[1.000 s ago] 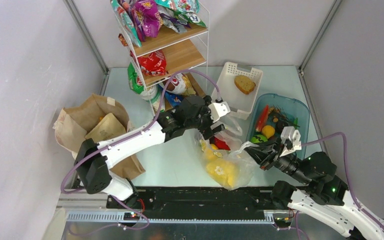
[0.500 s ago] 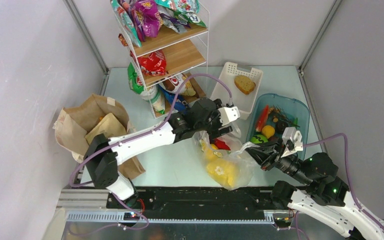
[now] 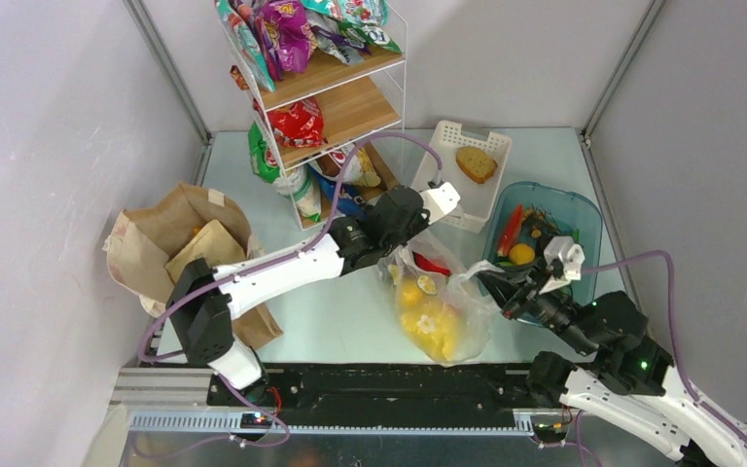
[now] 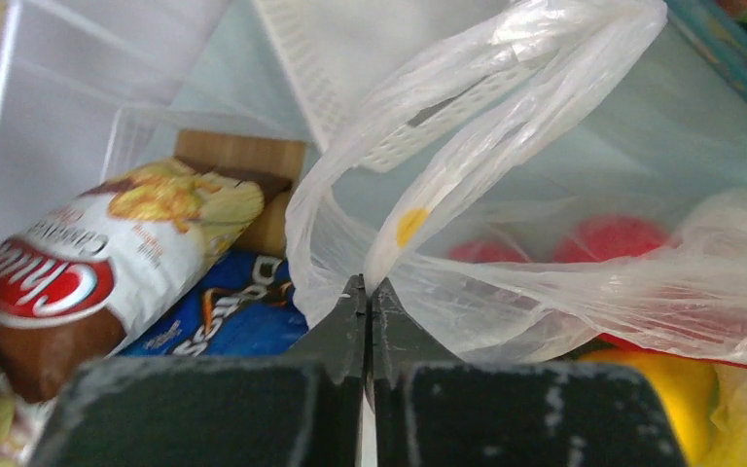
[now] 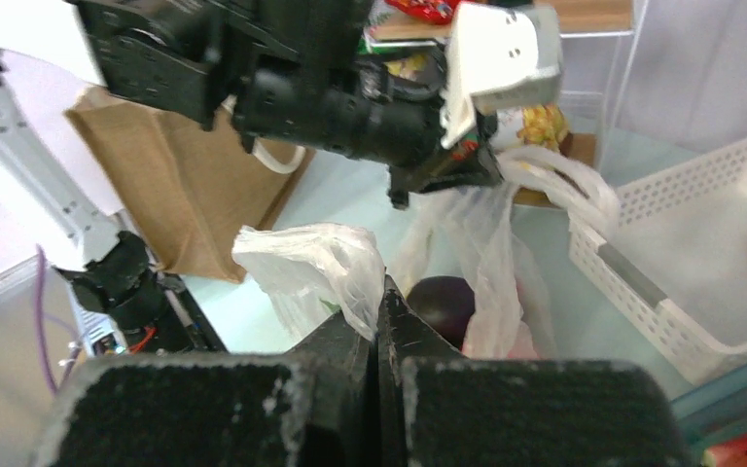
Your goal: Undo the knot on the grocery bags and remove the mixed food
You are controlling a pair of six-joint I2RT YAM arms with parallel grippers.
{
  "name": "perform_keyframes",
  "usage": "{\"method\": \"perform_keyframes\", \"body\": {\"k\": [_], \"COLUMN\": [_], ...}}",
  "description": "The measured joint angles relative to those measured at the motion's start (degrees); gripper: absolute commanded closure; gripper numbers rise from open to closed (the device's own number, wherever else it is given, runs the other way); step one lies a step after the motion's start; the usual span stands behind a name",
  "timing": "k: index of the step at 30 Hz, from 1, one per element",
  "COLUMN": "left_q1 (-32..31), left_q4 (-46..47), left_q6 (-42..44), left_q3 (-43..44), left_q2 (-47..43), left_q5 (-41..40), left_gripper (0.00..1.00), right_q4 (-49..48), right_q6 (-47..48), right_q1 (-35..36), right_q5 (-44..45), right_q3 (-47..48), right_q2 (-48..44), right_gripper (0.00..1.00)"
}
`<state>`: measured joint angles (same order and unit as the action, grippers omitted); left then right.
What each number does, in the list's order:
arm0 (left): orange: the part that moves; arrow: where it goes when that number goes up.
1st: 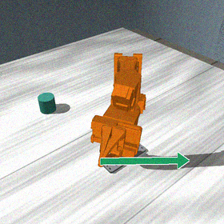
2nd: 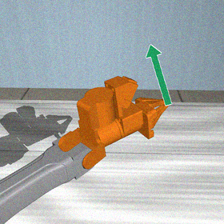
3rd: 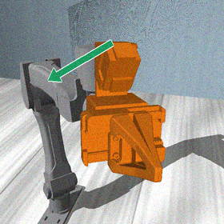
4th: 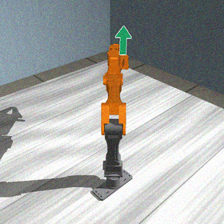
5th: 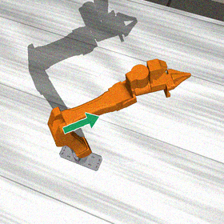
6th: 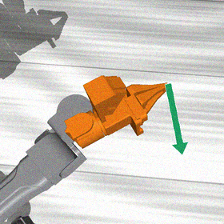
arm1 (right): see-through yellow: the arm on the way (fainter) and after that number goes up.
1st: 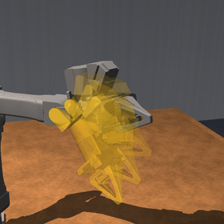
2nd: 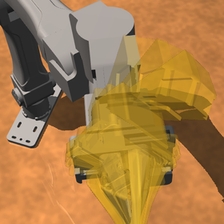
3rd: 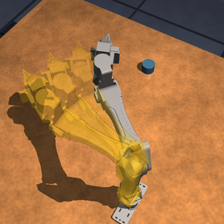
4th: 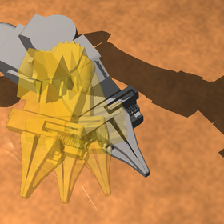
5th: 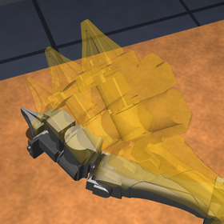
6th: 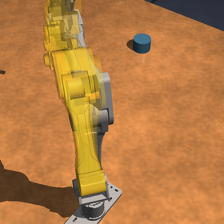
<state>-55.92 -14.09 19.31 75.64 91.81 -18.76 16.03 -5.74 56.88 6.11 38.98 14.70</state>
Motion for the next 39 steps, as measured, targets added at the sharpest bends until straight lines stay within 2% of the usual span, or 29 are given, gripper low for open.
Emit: {"method": "perform_keyframes", "body": {"k": [4,9,15,19,21,23,24,25,26,27,28,29,30,31,32,34,39], "left_q1": [0.5,3.4,13.0,16.0,16.9,17.8,18.1,18.3,18.3,18.4,18.4,18.5,18.5,18.5,18.6,18.6,18.4], "left_q4": [-0.4,-1.2,-1.2,-0.8,-1.3,-2.5,-3.2,-3.8,-4.4,-4.8,-5.1,-5.5,-5.6,-5.6,-5.7,-5.8,-6.0], "left_q6": [-5.6,-14.9,-26.2,-30.7,-32.6,-34.3,-35.1,-35.5,-35.7,-36.5,-36.4,-36.7,-36.9,-36.9,-36.9,-36.9,-36.9], "left_q3": [-0.1,-1.9,-7.7,-15.3,-19.3,-23.0,-24.7,-25.9,-26.7,-27.5,-27.8,-27.9,-27.9,-27.8,-27.4,-25.6,-17.7], "left_q2": [-3.1,-15.1,-32.0,-39.5,-41.9,-43.4,-44.0,-44.5,-45.0,-45.8,-46.5,-47.6,-48.3,-49.2,-49.9,-50.5,-47.6], "left_q5": [-6.2,-7.8,-2.8,0.9,3.1,5.6,7.2,8.6,9.8,11.7,12.9,14.5,15.8,17.2,18.7,21.5,27.1], "left_gripper": [1.0,1.0,1.0,0.99,0.92,0.71,0.55,0.46,0.32,0.26,0.18,0.15,0.1,0.09,0.06,0.02,0.0], "right_q4": [-0.5,-1.7,-5.1,-9.7,-11.5,-12.3,-12.3,-12.2,-12.0,-11.5,-11.0,-10.2,-9.3,-8.4,-7.4,-5.2,-0.3], "right_q6": [0.0,0.3,-0.2,-2.1,-2.9,-3.3,-3.4,-3.5,-3.5,-3.4,-3.5,-3.4,-3.4,-3.5,-3.6,-4.1,-5.2], "right_q1": [-0.8,-6.5,-22.4,-33.3,-37.0,-39.4,-40.2,-40.8,-41.1,-41.3,-41.4,-41.4,-41.4,-41.4,-41.4,-41.4,-41.4], "right_q5": [2.9,1.7,-9.6,-19.5,-23.5,-27.2,-28.5,-29.7,-30.6,-31.2,-31.7,-32.1,-32.3,-32.4,-32.3,-31.7,-29.1], "right_q3": [1.6,5.4,14.2,17.3,17.4,17.4,17.4,17.4,17.4,17.4,17.4,17.4,17.4,17.4,17.4,17.4,17.4], "right_q2": [6.5,16.3,27.5,33.4,34.8,35.9,36.2,36.4,36.5,36.6,36.6,36.5,36.4,36.2,35.8,34.4,28.0], "right_gripper": [1.0,1.0,1.0,1.0,1.0,0.98,0.92,0.88,0.8,0.76,0.64,0.58,0.44,0.38,0.27,0.16,0.04]}}
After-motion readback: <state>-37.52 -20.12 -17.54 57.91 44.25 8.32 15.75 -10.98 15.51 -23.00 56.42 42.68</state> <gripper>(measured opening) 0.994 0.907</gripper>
